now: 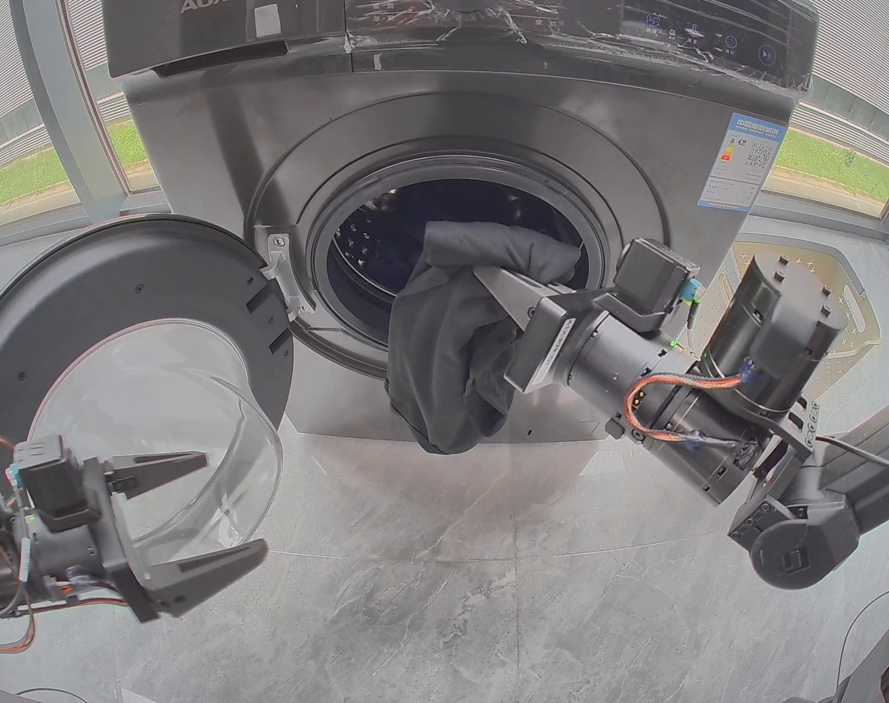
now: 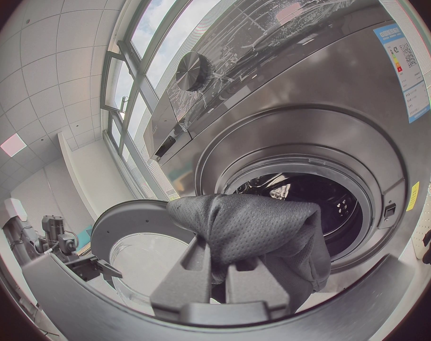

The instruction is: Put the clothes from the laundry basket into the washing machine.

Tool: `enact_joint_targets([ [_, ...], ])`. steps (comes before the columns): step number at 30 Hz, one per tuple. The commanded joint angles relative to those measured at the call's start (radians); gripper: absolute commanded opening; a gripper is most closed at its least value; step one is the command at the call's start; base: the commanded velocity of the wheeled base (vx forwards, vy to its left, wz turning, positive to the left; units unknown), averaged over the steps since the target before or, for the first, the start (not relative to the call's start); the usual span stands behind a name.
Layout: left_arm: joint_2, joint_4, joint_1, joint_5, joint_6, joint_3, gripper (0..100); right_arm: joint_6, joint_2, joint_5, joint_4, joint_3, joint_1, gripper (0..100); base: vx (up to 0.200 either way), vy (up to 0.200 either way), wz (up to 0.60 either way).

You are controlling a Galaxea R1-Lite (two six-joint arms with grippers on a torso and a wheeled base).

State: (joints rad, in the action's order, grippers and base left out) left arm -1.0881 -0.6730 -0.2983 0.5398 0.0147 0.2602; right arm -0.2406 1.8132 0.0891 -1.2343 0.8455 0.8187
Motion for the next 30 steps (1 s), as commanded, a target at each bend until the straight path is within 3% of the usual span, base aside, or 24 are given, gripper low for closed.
enact_joint_targets([
  [1,-0.365,-0.125,-0.145,0.012,0.001,0.091,100,-0.003,0.029,-0.002,-0.004,0.026,0.002,0,0.000,0.000,0.00],
  [23,-0.720,-0.175,-0.176,-0.024,-0.005,0.329,100,0.000,0.029,0.001,-0.002,0.023,0.011,0,0.000,0.000,0.00],
  [30,-0.813,-0.266,-0.194,-0.107,-0.018,0.375,100,0.000,0.032,0.001,-0.004,0.023,0.013,0,0.000,0.000,0.00],
])
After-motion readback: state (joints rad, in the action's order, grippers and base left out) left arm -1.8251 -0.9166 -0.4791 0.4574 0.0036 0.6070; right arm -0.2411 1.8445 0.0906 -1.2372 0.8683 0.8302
